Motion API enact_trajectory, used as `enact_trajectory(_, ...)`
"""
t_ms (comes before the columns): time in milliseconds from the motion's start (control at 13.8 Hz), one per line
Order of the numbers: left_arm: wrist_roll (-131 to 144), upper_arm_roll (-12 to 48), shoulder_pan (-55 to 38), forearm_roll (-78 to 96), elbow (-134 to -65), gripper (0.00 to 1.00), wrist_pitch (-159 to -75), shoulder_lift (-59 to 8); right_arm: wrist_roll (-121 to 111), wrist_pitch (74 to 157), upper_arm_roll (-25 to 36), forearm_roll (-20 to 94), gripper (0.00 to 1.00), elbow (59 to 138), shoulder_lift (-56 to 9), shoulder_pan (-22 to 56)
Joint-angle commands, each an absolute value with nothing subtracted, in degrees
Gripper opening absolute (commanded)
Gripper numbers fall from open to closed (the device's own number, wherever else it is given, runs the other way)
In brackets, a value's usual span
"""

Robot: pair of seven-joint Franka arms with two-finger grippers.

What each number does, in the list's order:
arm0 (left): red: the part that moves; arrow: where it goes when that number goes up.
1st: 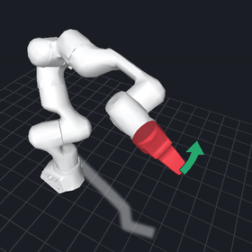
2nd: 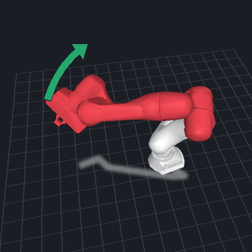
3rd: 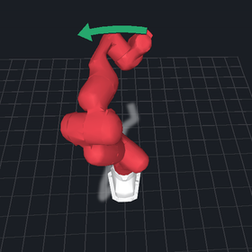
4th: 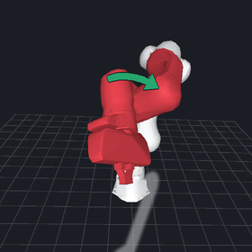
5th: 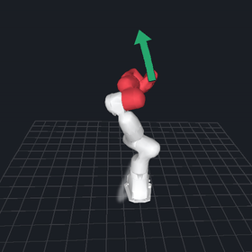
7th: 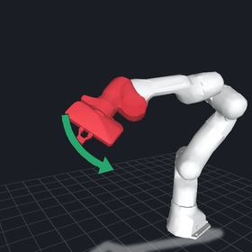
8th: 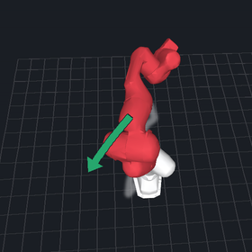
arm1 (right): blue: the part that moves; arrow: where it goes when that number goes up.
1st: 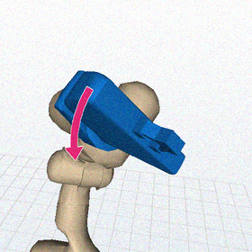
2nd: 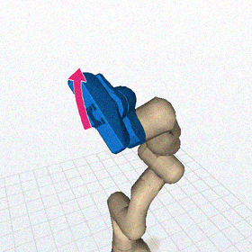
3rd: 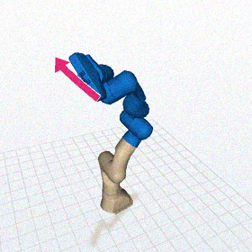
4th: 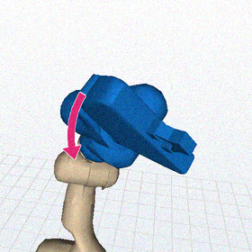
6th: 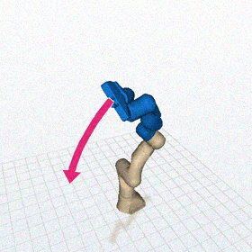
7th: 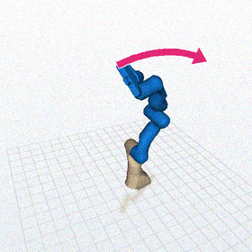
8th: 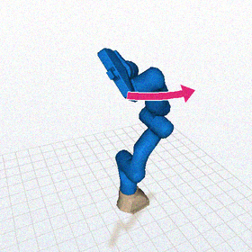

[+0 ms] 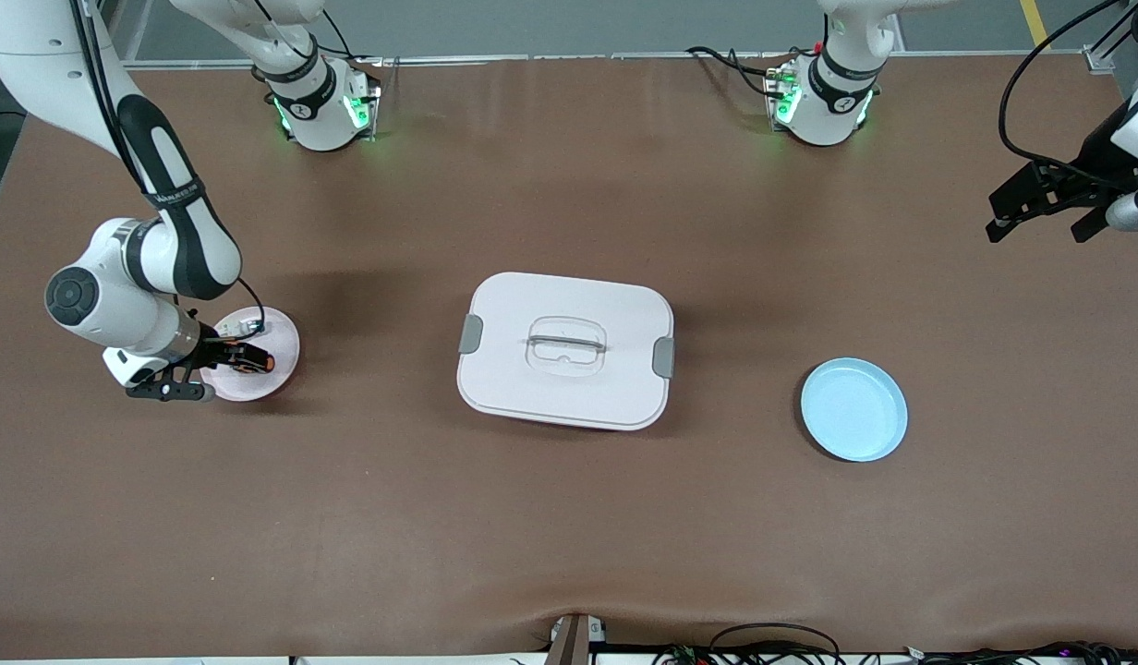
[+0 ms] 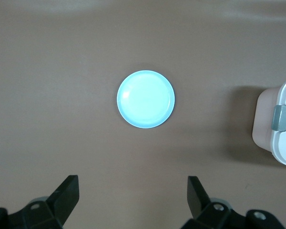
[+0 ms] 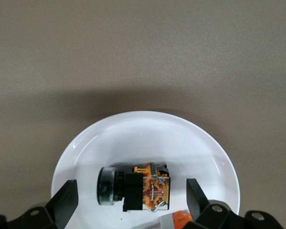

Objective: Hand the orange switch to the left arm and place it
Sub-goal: 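Lower the right gripper and grasp the black-orange switch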

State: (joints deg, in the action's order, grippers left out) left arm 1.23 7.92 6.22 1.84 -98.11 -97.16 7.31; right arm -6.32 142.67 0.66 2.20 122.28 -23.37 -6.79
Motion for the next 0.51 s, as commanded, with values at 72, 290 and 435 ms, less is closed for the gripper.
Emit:
enact_trajectory(72, 1.4, 7.9, 7.0, 1.9, -96.6, 1.00, -96.1, 6.2, -7.6, 143.2, 0.1, 2.4, 1.00, 122.4, -24.0, -8.1)
enact_trajectory(290, 1.4, 7.9, 7.2, 1.9, -96.6, 1.00, -96.0, 6.2, -7.6, 143.0, 0.0, 2.5, 1.00, 122.7, -24.2, -8.1)
enact_trajectory(435, 1.4, 7.9, 7.2, 1.9, -96.6, 1.00, -96.0, 6.2, -7.6, 143.0, 0.0, 2.7, 1.00, 123.0, -24.3, -8.0)
